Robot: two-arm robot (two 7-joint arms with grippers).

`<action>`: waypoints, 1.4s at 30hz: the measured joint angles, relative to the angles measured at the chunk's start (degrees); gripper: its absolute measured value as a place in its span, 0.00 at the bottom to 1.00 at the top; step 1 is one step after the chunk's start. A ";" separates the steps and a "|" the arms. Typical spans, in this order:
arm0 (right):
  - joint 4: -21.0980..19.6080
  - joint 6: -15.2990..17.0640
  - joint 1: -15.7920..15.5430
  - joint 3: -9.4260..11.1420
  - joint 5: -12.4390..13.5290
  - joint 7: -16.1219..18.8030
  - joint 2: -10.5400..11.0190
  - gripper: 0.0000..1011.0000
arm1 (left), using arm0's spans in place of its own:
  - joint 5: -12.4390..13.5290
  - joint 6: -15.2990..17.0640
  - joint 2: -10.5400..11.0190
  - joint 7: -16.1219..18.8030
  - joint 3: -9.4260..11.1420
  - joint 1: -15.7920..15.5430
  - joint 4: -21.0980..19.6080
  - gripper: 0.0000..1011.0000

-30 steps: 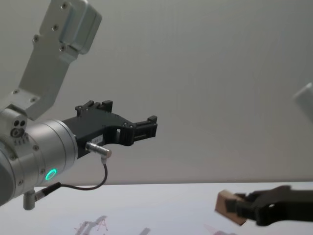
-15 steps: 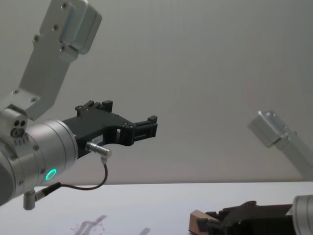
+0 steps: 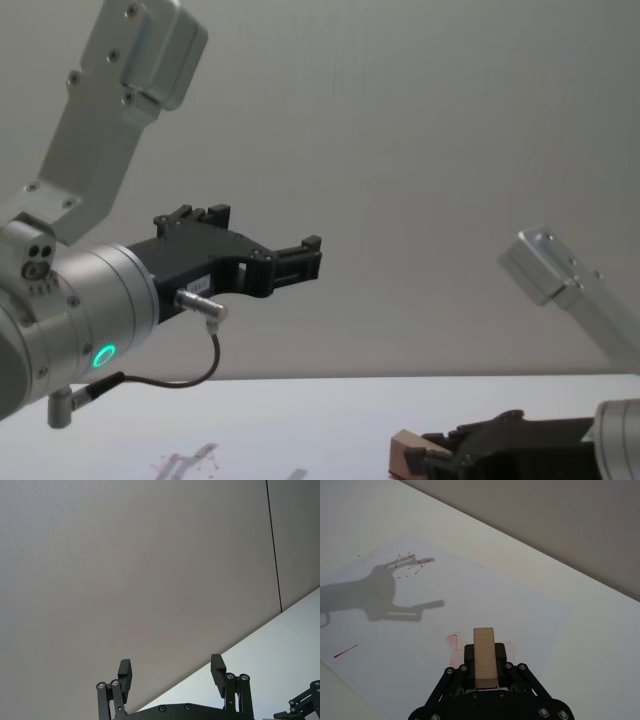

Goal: Use the one hand to pick up the stamp and affix it onto the A4 paper.

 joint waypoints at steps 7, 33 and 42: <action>-2.24 -0.57 -1.35 0.42 1.43 -2.11 0.90 0.21 | 0.00 0.00 0.00 0.00 0.00 0.00 0.00 0.99; -27.02 -2.43 -17.30 7.27 17.86 -18.95 12.16 0.21 | 0.00 0.00 0.00 0.00 0.00 0.00 0.00 0.99; -33.12 -0.08 -25.25 9.52 23.63 -23.20 17.37 0.21 | 0.00 0.00 0.00 0.00 0.00 0.00 0.00 0.99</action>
